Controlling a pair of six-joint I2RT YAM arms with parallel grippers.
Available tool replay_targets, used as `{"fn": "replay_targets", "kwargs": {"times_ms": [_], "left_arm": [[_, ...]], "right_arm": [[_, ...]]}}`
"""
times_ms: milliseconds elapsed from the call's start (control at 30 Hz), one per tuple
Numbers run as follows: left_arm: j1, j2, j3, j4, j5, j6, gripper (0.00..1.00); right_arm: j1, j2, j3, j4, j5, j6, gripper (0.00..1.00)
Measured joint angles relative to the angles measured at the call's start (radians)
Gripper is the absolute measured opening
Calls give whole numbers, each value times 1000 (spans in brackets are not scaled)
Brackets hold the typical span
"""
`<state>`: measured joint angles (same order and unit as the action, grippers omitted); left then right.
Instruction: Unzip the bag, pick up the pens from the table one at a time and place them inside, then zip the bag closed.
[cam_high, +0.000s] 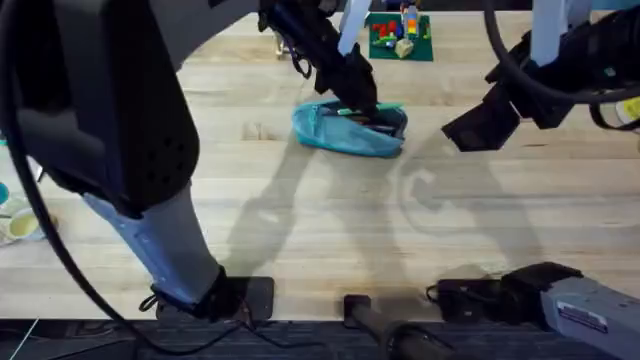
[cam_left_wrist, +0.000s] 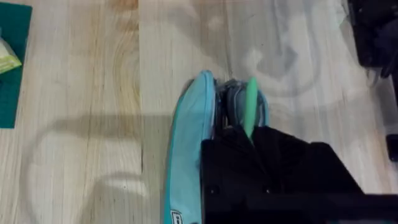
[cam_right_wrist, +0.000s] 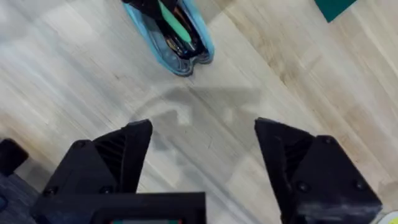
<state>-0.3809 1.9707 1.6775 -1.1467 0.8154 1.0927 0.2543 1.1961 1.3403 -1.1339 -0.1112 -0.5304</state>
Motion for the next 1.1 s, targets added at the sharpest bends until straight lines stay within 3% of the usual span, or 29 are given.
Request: {"fn": "replay_targets", "kwargs": {"times_ms": [800,1100], "left_arm": [[-10,5,8,-15,-51,-7,41],[-10,5,236,-176,-160,-64,41]], "right_arm": [[0,0,0,0,0,0,998],[0,0,0,0,0,0,998]]}}
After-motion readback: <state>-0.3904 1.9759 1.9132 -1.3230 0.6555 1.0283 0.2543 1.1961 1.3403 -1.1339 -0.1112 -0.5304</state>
